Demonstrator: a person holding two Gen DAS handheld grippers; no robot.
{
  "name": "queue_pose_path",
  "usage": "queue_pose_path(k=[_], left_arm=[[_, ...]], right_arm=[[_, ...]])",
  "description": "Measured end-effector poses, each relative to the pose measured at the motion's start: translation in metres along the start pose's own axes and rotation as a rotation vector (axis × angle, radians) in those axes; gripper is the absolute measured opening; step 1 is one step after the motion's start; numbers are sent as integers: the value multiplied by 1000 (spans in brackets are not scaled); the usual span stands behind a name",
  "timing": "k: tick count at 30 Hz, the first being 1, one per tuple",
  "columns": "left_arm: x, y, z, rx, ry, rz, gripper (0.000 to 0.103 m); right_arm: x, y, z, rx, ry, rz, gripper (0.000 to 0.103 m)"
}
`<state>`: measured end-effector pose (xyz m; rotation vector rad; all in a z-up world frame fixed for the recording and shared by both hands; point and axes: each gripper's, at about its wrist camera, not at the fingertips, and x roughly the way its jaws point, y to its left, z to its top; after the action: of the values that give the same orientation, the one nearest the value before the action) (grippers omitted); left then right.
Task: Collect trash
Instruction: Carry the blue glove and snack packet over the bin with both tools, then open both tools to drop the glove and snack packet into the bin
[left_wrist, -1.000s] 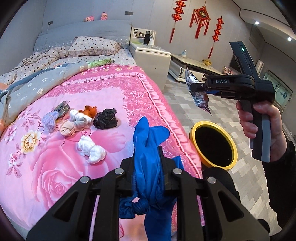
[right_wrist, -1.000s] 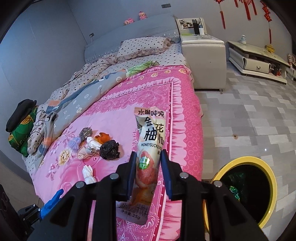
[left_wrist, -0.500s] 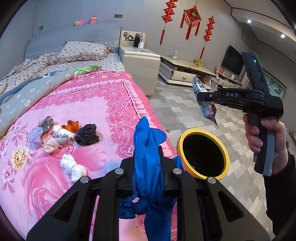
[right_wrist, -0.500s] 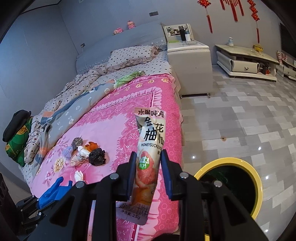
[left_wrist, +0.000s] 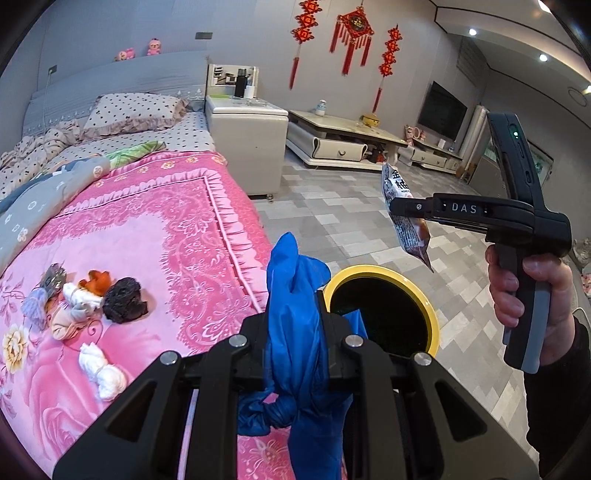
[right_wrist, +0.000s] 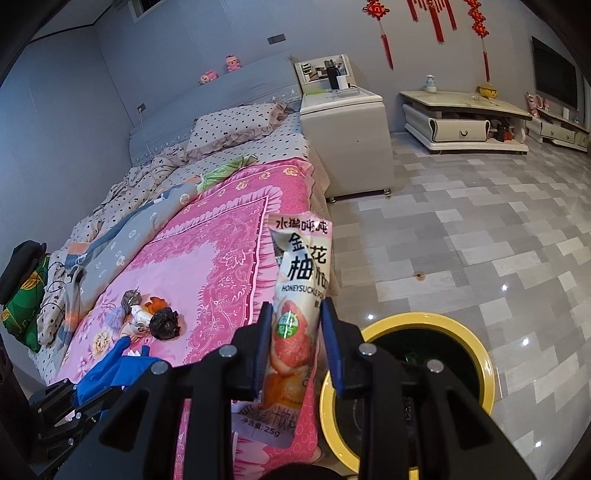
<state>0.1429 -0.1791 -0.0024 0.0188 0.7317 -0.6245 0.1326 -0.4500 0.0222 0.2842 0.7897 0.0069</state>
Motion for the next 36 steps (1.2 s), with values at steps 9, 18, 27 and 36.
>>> queue_pose_path(k=[9, 18, 27, 36], left_arm=[[49, -35, 15, 36, 38, -53, 17], [103, -69, 19, 43, 102, -106, 17], [151, -93, 12, 49, 161, -113, 18], [191, -108, 11, 57, 191, -138, 18]], right_arm=[[-1, -39, -7, 59, -4, -48, 25], [7, -84, -17, 131, 13, -86, 25], [21, -128, -29, 208, 41, -100, 25], [31, -155, -35, 257, 52, -107, 26]])
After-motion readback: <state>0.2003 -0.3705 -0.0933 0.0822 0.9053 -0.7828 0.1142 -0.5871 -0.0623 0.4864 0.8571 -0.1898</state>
